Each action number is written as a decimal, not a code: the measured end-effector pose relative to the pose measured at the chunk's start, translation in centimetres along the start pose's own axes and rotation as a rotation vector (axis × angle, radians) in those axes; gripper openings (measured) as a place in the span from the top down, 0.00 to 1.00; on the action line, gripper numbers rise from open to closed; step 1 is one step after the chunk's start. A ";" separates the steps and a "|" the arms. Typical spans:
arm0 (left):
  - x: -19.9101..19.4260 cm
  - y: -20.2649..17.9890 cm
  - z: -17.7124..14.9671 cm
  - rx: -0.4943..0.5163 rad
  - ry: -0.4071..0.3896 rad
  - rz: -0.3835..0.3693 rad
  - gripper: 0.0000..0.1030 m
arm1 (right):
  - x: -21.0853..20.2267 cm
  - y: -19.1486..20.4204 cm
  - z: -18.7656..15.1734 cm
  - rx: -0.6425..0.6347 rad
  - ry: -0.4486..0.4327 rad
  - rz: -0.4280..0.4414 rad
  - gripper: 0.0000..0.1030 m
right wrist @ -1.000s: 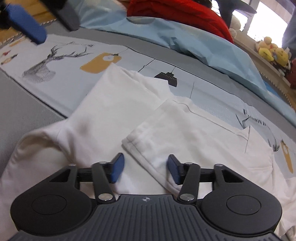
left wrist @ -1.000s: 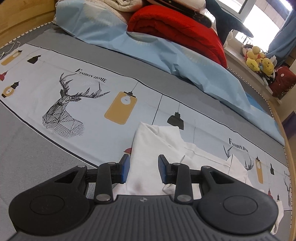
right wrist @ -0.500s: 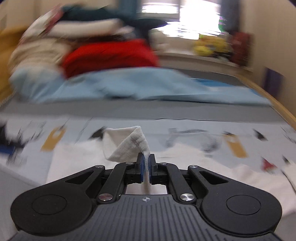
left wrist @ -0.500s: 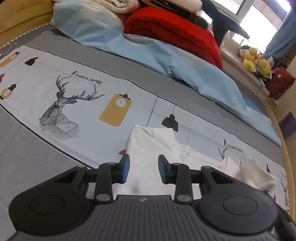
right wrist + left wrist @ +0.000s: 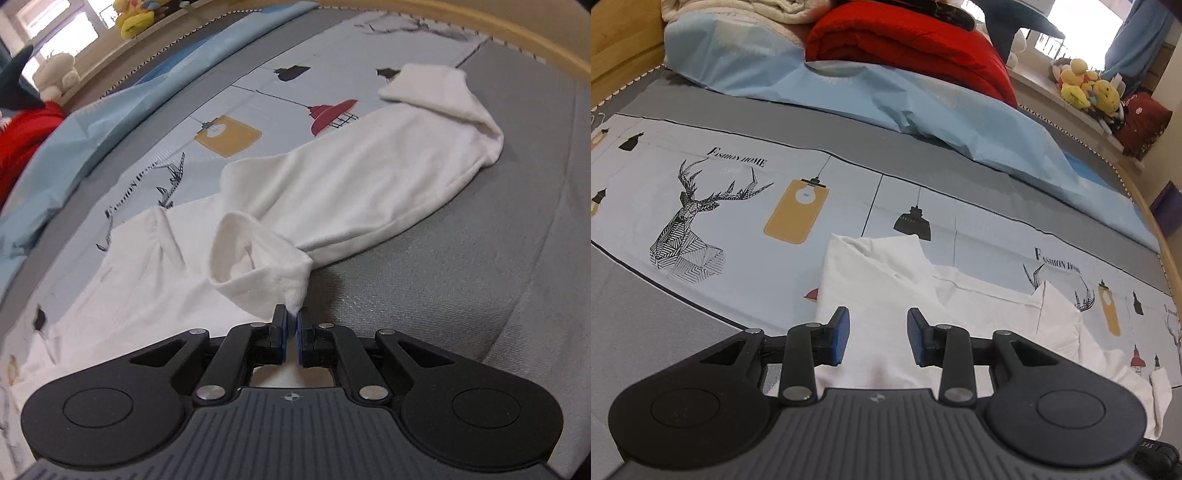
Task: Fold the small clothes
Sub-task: 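Grasp the sleeve with the right gripper and fold it across the body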
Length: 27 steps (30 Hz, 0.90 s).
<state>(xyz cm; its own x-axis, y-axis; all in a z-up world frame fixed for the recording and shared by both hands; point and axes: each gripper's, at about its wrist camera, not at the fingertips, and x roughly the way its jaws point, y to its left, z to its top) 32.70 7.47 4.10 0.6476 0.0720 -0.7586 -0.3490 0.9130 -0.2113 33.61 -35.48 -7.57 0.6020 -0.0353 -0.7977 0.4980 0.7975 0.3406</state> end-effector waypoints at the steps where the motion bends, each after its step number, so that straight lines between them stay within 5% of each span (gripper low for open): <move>1: 0.1 0.1 0.0 -0.004 0.003 -0.003 0.58 | -0.1 -0.2 -0.2 0.003 0.000 0.007 0.95; 7: 0.7 1.6 0.4 -0.023 0.015 0.021 0.57 | 0.2 -0.9 0.3 0.060 0.042 0.036 0.90; 14: 1.5 1.6 0.5 -0.037 0.023 0.046 0.57 | 0.3 -1.9 1.4 0.111 0.029 0.080 0.68; 19: 2.1 0.7 0.2 -0.024 0.037 0.038 0.57 | 1.2 -1.6 1.8 0.094 0.032 0.059 0.70; 21: 2.2 0.6 0.2 -0.023 0.037 0.040 0.57 | 0.7 -0.9 1.8 0.063 0.005 0.040 0.92; 22: 2.3 0.6 0.2 -0.023 0.036 0.042 0.57 | 0.3 -0.4 1.8 0.041 -0.019 0.038 0.92; 24: 2.3 0.7 0.3 -0.027 0.033 0.049 0.57 | -0.9 0.9 1.8 -0.004 -0.070 0.095 0.93; 27: 2.4 1.1 0.5 -0.034 0.030 0.058 0.57 | -4.3 4.1 2.1 -0.104 -0.186 0.384 0.93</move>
<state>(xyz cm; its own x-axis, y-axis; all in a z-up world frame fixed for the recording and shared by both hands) 34.20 8.88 2.38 0.6052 0.1114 -0.7883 -0.4082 0.8935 -0.1871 34.39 -33.31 -1.65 0.8381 0.1757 -0.5164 0.1559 0.8300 0.5355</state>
